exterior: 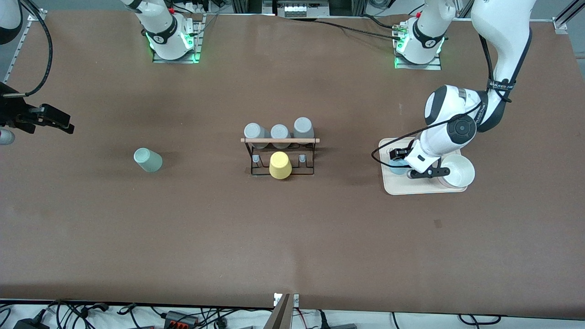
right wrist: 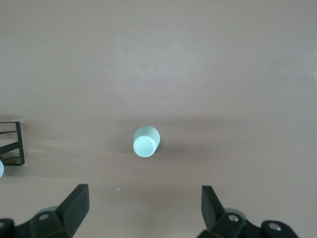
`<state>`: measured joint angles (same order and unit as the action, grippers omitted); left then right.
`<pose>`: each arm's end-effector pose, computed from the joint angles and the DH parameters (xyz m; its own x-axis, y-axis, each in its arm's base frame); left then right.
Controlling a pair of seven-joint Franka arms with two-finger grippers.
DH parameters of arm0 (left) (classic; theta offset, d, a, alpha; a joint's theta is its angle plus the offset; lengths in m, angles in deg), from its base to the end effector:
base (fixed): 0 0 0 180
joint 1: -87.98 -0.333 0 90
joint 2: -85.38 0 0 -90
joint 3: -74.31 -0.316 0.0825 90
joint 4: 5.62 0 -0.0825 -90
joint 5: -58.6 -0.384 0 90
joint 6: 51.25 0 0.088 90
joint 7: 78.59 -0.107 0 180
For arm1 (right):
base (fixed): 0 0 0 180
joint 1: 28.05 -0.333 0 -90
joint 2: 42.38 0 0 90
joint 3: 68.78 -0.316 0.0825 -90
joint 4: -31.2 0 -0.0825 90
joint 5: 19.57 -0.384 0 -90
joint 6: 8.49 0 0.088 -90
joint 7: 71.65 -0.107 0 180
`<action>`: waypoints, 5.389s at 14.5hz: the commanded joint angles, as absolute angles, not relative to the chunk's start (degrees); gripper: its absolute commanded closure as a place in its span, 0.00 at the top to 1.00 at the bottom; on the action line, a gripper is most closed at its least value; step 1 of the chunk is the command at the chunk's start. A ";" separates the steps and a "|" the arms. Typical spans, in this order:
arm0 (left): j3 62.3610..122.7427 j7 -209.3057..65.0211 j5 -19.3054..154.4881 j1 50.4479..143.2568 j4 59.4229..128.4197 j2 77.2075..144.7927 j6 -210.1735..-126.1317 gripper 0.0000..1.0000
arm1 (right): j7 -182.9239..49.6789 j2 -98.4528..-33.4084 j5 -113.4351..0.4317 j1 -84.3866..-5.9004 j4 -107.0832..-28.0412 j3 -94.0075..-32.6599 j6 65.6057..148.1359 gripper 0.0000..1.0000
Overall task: Hang scattered cups on rack with three cups
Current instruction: 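Lower the left gripper and grasp the light blue cup, lift it, then carry the light blue cup with the left gripper to the rack, then hang the light blue cup on the rack peg beside the yellow cup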
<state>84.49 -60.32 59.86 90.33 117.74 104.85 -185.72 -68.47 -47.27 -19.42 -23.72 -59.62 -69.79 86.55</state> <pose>0.5396 -0.1207 0.2316 0.9805 0.1188 -0.1568 0.1241 -0.9920 0.0243 0.5852 -0.0346 0.5767 0.9999 -0.0023 -0.0117 -0.0023 -1.0000 0.0005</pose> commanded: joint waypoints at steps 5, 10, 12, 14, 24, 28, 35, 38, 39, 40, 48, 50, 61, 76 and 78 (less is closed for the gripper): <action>84.60 -59.70 59.83 90.18 112.88 104.54 -182.84 0.44 | -68.23 -46.77 -19.04 -22.60 -60.21 -70.89 86.52 1.00; 84.69 -57.77 59.83 90.53 100.06 104.54 -169.24 0.43 | -68.31 -46.77 -19.04 -22.51 -60.21 -70.89 86.52 1.00; 84.69 -55.40 59.83 92.19 95.22 104.54 -163.34 0.43 | -68.23 -46.77 -19.04 -22.51 -60.30 -70.89 86.44 1.00; 84.69 -52.42 59.83 93.51 91.78 104.54 -160.16 0.43 | -68.23 -46.77 -19.04 -22.60 -60.30 -70.89 86.44 1.00; 84.69 -33.36 58.07 104.84 81.68 107.42 -156.02 0.43 | -68.31 -46.60 -19.04 -22.60 -60.21 -70.89 86.52 1.00; 84.69 -24.65 58.33 109.85 75.87 113.23 -155.93 0.43 | -68.40 -46.25 -19.22 -22.51 -60.74 -70.72 86.44 1.00; 84.69 -13.92 58.95 114.60 62.33 121.67 -156.02 0.43 | -68.40 -45.63 -19.22 -22.51 -61.53 -70.63 86.44 1.00; 84.69 -10.93 59.04 116.62 61.80 122.73 -156.81 0.43 | -68.40 -45.54 -19.22 -22.60 -61.53 -70.63 85.21 1.00; 84.69 -10.13 59.04 116.98 61.80 122.91 -156.90 0.43 | -68.40 -45.54 -19.22 -22.60 -61.53 -70.63 85.12 1.00; 84.69 -9.52 59.13 117.50 61.80 123.17 -156.81 0.43 | -68.40 -45.54 -19.22 -22.60 -61.53 -70.63 85.12 1.00; 84.69 -8.89 61.76 119.88 62.50 125.80 -156.90 0.43 | -68.40 -45.72 -19.22 -22.60 -61.44 -70.63 85.82 1.00; 84.69 -9.24 61.76 119.88 63.11 126.51 -158.73 0.43 | -68.40 -45.63 -19.13 -22.60 -61.44 -70.63 86.26 1.00; 84.69 -11.80 62.29 119.53 66.28 127.65 -161.47 0.43 | -68.32 -45.63 -19.04 -22.68 -61.53 -70.63 86.26 1.00; 84.68 -11.88 62.12 117.69 67.60 124.15 -159.02 0.75 | -68.31 -45.72 -19.13 -22.60 -61.53 -70.63 85.91 1.00; 84.69 -11.88 62.12 117.07 67.60 122.74 -157.96 0.79 | -68.40 -45.72 -19.13 -22.60 -61.44 -70.63 86.00 1.00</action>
<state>84.79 -10.43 61.13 117.88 66.61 125.64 -160.03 -68.47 -47.14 -19.42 -23.46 -59.97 -69.80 85.52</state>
